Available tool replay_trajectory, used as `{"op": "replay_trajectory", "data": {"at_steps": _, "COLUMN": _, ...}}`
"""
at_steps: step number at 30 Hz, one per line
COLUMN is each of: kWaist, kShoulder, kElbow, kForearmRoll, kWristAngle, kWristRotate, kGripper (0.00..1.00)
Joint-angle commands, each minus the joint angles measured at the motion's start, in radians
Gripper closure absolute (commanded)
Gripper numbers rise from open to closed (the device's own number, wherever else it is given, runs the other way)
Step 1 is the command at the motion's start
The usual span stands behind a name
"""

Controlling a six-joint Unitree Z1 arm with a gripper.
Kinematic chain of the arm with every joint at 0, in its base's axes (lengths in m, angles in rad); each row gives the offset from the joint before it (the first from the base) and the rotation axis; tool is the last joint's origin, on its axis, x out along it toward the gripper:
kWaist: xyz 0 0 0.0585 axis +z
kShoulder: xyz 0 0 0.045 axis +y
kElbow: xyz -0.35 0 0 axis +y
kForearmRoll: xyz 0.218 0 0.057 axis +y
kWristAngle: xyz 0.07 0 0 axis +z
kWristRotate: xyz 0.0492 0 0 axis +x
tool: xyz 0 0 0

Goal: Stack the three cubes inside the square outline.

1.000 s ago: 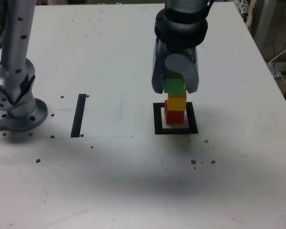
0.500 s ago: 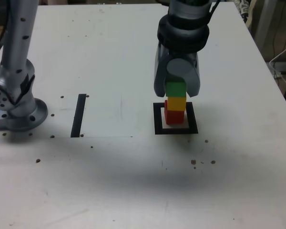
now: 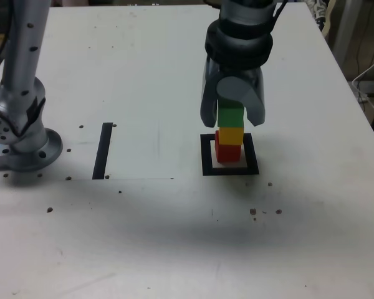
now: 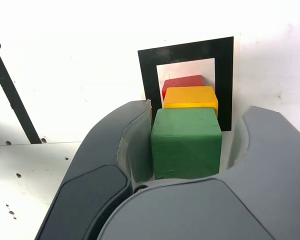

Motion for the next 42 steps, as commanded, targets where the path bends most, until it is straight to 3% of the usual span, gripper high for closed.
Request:
{"op": "replay_trajectory", "data": {"at_steps": 1, "kWaist": 0.004, "kShoulder": -0.005, "kElbow": 0.001, "kForearmRoll": 0.006, "kWristAngle": 0.002, "kWristRotate": 0.002, "kGripper": 0.01}}
{"op": "replay_trajectory", "data": {"at_steps": 13, "kWaist": 0.004, "kShoulder": -0.042, "kElbow": -0.007, "kForearmRoll": 0.016, "kWristAngle": 0.018, "kWristRotate": 0.004, "kGripper": 0.01}}
{"op": "replay_trajectory", "data": {"at_steps": 30, "kWaist": 0.006, "kShoulder": -0.076, "kElbow": -0.007, "kForearmRoll": 0.044, "kWristAngle": -0.001, "kWristRotate": 0.015, "kGripper": 0.01}}
{"op": "replay_trajectory", "data": {"at_steps": 36, "kWaist": 0.035, "kShoulder": -0.174, "kElbow": 0.035, "kForearmRoll": 0.095, "kWristAngle": -0.038, "kWristRotate": 0.044, "kGripper": 0.01}}
{"op": "replay_trajectory", "data": {"at_steps": 42, "kWaist": 0.064, "kShoulder": -0.309, "kElbow": 0.133, "kForearmRoll": 0.135, "kWristAngle": -0.043, "kWristRotate": 0.074, "kGripper": 0.01}}
